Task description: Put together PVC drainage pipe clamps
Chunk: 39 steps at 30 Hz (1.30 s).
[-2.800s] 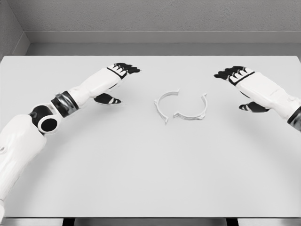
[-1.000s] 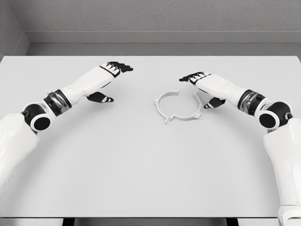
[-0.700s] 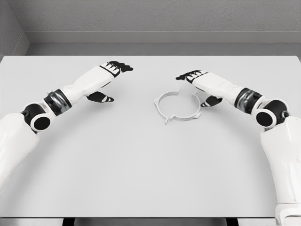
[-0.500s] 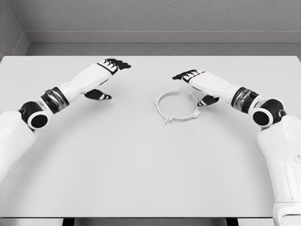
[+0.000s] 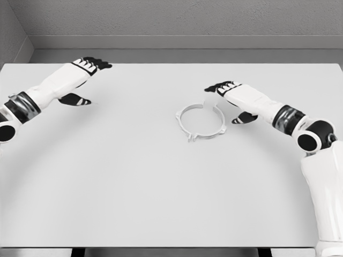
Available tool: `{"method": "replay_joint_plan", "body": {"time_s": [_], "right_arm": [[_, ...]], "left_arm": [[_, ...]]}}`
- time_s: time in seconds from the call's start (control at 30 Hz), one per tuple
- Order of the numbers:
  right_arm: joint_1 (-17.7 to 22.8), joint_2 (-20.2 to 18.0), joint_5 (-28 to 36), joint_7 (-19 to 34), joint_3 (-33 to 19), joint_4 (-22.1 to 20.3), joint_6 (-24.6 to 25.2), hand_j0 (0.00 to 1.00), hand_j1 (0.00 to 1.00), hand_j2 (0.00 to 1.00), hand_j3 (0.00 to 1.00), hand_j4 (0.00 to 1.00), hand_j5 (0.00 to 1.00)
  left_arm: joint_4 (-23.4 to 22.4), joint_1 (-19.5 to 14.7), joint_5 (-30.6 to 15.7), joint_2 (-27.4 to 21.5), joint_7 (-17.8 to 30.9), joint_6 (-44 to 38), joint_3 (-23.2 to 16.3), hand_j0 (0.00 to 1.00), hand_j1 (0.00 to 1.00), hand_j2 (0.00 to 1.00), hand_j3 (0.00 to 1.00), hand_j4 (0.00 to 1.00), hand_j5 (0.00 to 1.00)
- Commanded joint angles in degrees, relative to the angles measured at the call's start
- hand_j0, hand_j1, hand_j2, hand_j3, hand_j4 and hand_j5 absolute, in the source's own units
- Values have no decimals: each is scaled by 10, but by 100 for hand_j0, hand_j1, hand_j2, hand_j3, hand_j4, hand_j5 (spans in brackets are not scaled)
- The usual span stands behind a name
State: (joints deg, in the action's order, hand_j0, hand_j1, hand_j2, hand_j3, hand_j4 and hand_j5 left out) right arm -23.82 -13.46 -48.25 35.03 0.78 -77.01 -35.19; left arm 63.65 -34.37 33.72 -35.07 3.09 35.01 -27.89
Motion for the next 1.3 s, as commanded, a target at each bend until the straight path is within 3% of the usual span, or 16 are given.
{"method": "replay_joint_plan", "body": {"time_s": [0.0,0.77,1.27], "right_arm": [[2,-5,6,0,-2,-21,2,100,100,100,100,100,100],[35,-12,5,0,6,-54,2,100,100,100,100,100,100],[33,-6,2,0,27,-51,2,100,100,100,100,100,100]], "left_arm": [[0,0,-4,-17,0,0,3,100,100,100,100,100,100],[0,4,-4,-22,0,0,10,100,100,100,100,100,100],[-1,4,-4,-22,0,0,10,100,100,100,100,100,100]]}}
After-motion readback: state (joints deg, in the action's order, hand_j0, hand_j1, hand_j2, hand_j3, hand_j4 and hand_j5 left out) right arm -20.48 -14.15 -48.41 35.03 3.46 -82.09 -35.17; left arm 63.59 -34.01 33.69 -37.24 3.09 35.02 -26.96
